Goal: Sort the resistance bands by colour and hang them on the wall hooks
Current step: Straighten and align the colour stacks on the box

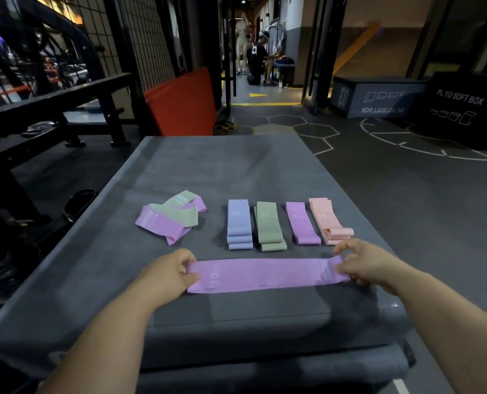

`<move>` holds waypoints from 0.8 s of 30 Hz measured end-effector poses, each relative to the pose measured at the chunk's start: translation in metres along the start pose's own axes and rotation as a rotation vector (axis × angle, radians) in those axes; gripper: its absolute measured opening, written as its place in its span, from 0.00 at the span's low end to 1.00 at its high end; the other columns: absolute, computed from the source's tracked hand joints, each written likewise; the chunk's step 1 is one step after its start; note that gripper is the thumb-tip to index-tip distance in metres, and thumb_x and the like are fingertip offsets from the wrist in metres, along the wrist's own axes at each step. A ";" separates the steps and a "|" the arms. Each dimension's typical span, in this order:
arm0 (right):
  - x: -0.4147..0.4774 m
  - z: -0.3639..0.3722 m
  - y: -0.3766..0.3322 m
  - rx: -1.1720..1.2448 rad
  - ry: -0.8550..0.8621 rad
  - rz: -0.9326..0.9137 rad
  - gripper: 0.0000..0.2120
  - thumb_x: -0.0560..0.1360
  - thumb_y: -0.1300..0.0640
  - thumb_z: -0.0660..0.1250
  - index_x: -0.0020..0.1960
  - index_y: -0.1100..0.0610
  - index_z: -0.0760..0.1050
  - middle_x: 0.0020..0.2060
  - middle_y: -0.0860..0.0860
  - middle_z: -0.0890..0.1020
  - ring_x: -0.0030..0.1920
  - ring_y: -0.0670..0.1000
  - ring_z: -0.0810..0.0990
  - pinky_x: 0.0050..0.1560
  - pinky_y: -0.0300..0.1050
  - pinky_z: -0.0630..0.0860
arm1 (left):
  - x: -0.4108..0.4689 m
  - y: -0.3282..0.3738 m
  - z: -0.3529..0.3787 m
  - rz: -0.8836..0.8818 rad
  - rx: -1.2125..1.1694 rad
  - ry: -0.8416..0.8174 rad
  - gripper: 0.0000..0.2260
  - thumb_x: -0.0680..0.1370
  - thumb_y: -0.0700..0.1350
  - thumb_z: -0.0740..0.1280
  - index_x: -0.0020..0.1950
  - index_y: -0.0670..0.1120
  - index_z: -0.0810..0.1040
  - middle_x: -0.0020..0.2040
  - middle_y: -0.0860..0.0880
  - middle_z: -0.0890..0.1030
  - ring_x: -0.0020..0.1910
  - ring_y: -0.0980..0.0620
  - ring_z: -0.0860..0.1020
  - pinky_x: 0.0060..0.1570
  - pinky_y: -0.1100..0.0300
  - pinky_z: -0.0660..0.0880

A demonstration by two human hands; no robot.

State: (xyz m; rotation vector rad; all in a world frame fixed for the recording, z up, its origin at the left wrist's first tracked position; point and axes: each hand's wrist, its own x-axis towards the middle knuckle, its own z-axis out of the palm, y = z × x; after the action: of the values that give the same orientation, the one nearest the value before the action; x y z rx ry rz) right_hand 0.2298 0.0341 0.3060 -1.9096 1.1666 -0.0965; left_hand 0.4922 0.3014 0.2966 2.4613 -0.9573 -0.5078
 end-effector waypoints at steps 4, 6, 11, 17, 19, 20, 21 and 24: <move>0.003 0.000 -0.003 -0.122 0.077 -0.005 0.14 0.70 0.63 0.69 0.53 0.52 0.76 0.34 0.53 0.79 0.30 0.50 0.73 0.31 0.38 0.71 | 0.001 0.003 0.002 -0.013 -0.025 -0.003 0.13 0.74 0.48 0.70 0.53 0.58 0.68 0.37 0.56 0.78 0.41 0.53 0.78 0.47 0.58 0.74; 0.004 -0.001 -0.004 -0.180 0.103 -0.015 0.14 0.69 0.61 0.71 0.53 0.51 0.77 0.37 0.52 0.80 0.32 0.49 0.74 0.35 0.39 0.71 | 0.002 0.006 0.003 -0.036 -0.007 0.001 0.14 0.73 0.49 0.71 0.53 0.57 0.69 0.39 0.57 0.78 0.42 0.54 0.78 0.50 0.57 0.75; 0.001 -0.003 -0.002 -0.114 0.089 0.012 0.10 0.69 0.59 0.72 0.49 0.52 0.78 0.37 0.53 0.82 0.35 0.51 0.76 0.34 0.40 0.71 | 0.004 0.007 0.006 -0.085 -0.021 0.013 0.05 0.74 0.50 0.70 0.46 0.54 0.76 0.38 0.56 0.80 0.41 0.55 0.79 0.44 0.59 0.74; -0.002 -0.004 -0.003 -0.177 0.108 0.012 0.04 0.67 0.64 0.70 0.40 0.58 0.83 0.26 0.52 0.78 0.30 0.50 0.74 0.32 0.38 0.70 | 0.005 0.009 0.006 -0.148 -0.027 0.048 0.03 0.73 0.46 0.69 0.42 0.54 0.76 0.40 0.55 0.81 0.40 0.53 0.78 0.39 0.61 0.71; -0.003 -0.004 -0.002 -0.178 0.112 0.010 0.02 0.67 0.63 0.72 0.37 0.57 0.82 0.26 0.51 0.78 0.30 0.49 0.74 0.33 0.38 0.70 | 0.005 0.008 0.005 -0.164 -0.018 0.052 0.03 0.72 0.45 0.68 0.41 0.53 0.76 0.41 0.54 0.81 0.41 0.52 0.78 0.40 0.61 0.72; -0.003 -0.004 -0.002 -0.170 0.112 0.006 0.03 0.68 0.62 0.72 0.36 0.56 0.81 0.26 0.51 0.78 0.30 0.49 0.74 0.33 0.38 0.70 | 0.005 0.007 0.004 -0.168 -0.027 0.060 0.03 0.72 0.44 0.68 0.40 0.52 0.77 0.40 0.53 0.81 0.41 0.52 0.78 0.41 0.60 0.73; -0.003 -0.004 -0.001 -0.158 0.113 -0.003 0.05 0.68 0.62 0.73 0.35 0.56 0.80 0.27 0.50 0.78 0.30 0.49 0.74 0.34 0.39 0.70 | 0.006 0.007 0.004 -0.169 -0.047 0.076 0.03 0.71 0.44 0.68 0.39 0.52 0.77 0.39 0.53 0.81 0.41 0.52 0.79 0.42 0.60 0.74; -0.003 -0.004 -0.002 -0.050 0.118 -0.033 0.08 0.72 0.62 0.71 0.35 0.55 0.77 0.26 0.50 0.76 0.29 0.49 0.72 0.32 0.40 0.68 | 0.008 0.007 0.001 -0.186 -0.158 0.143 0.05 0.71 0.42 0.68 0.38 0.51 0.79 0.36 0.52 0.81 0.38 0.49 0.78 0.41 0.58 0.73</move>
State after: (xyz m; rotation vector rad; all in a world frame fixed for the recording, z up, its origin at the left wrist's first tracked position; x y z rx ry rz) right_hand 0.2277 0.0338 0.3107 -1.9902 1.2262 -0.2018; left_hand 0.4932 0.2910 0.2983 2.4177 -0.6107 -0.4421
